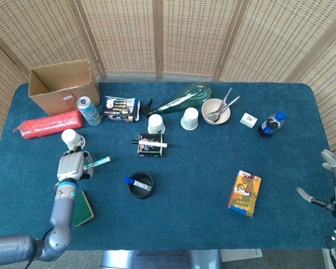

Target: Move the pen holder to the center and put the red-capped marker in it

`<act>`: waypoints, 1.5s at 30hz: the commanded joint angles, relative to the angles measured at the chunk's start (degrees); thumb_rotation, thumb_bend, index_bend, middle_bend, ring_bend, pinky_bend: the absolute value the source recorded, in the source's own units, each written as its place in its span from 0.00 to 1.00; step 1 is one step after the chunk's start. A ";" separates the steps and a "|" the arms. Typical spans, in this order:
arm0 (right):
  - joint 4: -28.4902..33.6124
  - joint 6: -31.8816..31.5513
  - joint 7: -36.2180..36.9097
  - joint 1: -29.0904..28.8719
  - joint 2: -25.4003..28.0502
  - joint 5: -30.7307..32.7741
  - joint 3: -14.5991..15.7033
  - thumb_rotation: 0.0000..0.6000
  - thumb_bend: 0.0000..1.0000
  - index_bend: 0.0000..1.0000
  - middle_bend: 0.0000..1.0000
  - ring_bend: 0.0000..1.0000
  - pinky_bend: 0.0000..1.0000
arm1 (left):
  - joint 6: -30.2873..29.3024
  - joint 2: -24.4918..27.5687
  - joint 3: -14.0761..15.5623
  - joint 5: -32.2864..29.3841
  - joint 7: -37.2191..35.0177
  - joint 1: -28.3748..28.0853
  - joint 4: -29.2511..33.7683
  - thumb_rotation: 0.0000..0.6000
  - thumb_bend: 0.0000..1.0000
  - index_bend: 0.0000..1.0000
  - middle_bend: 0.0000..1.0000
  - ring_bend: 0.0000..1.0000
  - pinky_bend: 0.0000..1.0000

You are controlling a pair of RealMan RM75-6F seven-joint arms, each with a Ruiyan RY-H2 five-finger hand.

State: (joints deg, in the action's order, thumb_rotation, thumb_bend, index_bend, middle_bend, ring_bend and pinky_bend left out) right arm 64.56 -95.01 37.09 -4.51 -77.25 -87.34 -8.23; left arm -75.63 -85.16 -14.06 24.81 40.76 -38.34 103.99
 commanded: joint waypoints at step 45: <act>1.42 -0.16 -1.80 -0.13 0.03 -0.75 0.40 1.00 0.00 0.12 0.13 0.13 0.29 | 15.14 21.24 7.89 36.04 9.50 -7.99 9.45 1.00 0.47 0.49 0.00 0.00 0.25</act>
State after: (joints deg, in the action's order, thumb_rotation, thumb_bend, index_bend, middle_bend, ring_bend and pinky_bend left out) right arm 65.98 -95.16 35.29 -4.63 -77.22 -88.09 -7.83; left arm -61.32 -64.23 -6.75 59.62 49.12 -45.26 113.79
